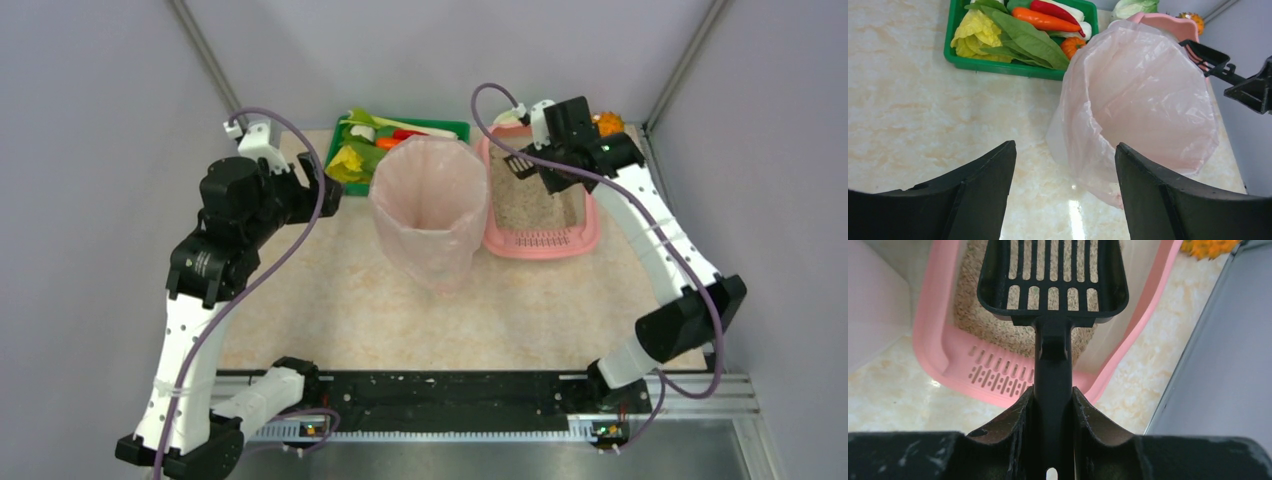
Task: Clean the litter box
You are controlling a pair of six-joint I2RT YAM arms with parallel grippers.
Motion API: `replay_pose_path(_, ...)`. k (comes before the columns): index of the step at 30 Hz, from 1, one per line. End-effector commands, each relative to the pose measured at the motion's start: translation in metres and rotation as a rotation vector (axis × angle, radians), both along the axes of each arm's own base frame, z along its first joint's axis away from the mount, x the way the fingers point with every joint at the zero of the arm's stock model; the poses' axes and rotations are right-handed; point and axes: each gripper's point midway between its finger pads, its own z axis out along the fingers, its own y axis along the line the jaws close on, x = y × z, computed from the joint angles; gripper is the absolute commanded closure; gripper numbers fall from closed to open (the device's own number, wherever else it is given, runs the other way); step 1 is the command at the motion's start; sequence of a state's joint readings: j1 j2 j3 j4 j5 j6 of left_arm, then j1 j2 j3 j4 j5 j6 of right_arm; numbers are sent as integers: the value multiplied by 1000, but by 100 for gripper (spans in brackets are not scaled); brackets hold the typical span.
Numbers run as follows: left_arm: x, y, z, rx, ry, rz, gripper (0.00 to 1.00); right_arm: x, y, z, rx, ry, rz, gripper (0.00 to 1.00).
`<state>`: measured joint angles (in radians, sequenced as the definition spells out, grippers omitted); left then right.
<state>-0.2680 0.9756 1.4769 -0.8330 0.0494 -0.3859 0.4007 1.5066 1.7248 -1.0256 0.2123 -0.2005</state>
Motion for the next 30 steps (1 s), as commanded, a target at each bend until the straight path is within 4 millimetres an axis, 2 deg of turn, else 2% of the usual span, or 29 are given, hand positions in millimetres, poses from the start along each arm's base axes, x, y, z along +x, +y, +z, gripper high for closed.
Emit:
replay_pose_path(1,5,17,3,53,-37,73,22,16,-13,-36,-41,63,-76,100)
replay_pose_path(6,5,26,6,65,-53,123,18,38,-7,-71,-60,117,-71,100)
replay_pose_path(11,3,28,10,63,-57,134,17,65,8,-86,-26,98,-49,100)
replay_pose_path(14,1,32,11,65,-52,153,2,79,17,-92,-13,97,-29,100)
replay_pose_path(16,0,34,13,68,-54,160,1,87,20,-99,-21,108,-22,100)
replay_pose_path(30,3,35,16,78,-41,170,1,111,31,-140,-12,177,13,100)
